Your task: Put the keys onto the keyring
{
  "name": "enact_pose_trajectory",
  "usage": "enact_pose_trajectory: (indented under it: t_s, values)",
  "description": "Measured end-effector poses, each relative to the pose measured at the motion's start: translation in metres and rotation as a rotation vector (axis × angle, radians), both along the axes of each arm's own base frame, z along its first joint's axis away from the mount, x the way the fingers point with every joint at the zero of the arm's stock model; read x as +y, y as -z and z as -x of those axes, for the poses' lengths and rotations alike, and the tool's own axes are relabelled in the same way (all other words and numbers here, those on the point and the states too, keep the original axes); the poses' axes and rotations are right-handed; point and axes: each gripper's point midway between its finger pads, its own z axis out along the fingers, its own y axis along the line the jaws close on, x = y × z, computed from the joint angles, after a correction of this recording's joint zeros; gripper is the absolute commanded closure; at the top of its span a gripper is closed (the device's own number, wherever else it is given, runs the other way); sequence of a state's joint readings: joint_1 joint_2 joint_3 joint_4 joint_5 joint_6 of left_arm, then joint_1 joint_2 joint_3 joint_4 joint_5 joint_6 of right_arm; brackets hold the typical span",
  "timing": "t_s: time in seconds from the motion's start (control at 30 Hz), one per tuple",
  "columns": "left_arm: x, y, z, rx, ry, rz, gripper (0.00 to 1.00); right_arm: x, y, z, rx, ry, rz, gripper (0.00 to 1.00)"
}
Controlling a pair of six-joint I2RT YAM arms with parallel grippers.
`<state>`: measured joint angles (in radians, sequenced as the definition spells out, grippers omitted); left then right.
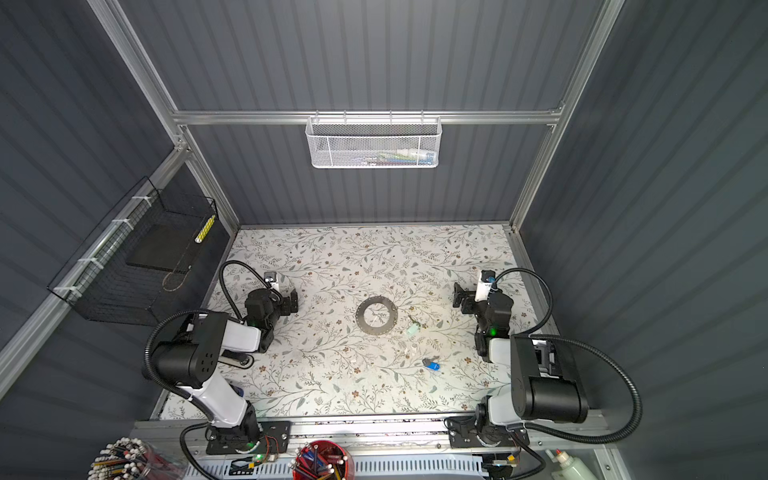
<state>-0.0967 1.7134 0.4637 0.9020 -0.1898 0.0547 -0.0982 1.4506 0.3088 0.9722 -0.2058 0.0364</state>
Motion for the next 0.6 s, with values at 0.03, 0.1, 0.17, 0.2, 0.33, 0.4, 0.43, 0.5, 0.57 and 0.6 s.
enact_pose_trajectory:
  t_s: [0.03,0.1,0.17,0.2,0.33,0.4,0.43,0.5,0.57,0.6]
  values:
    - [0.0,0.0,0.0,0.0,0.0,0.0,0.0,-0.0001,0.0,0.0,0.0,0.0,0.0,0.01]
    - [0.0,0.0001,0.0,0.0,0.0,0.0,0.0,-0.0001,0.0,0.0,0.0,0.0,0.0,0.01]
    - [0.0,0.0001,0.0,0.0,0.0,0.0,0.0,-0.0001,0.0001,0.0,0.0,0.0,0.0,0.01]
    - [0.0,0.0001,0.0,0.0,0.0,0.0,0.0,-0.0003,0.0002,0.0,0.001,0.001,-0.001,0.01]
    - [0.0,0.0001,0.0,0.0,0.0,0.0,0.0,-0.0024,0.0005,-0.0001,0.002,0.014,-0.001,0.01]
    - [0.0,0.0001,0.0,0.0,0.0,0.0,0.0,-0.003,0.0006,-0.0001,0.003,0.017,-0.001,0.01]
    - [0.0,0.0001,0.0,0.0,0.0,0.0,0.0,-0.0034,0.0006,-0.0001,0.003,0.019,-0.001,0.01]
    - [0.0,0.0001,0.0,0.0,0.0,0.0,0.0,-0.0055,0.0009,-0.0003,0.005,0.031,-0.001,0.01]
    - [0.0,0.0,0.0,0.0,0.0,0.0,0.0,-0.0081,0.0016,-0.0006,0.009,0.046,0.001,0.01]
    - [0.0,0.0,0.0,0.0,0.0,0.0,0.0,-0.0091,0.0016,-0.0008,0.009,0.052,0.001,0.01]
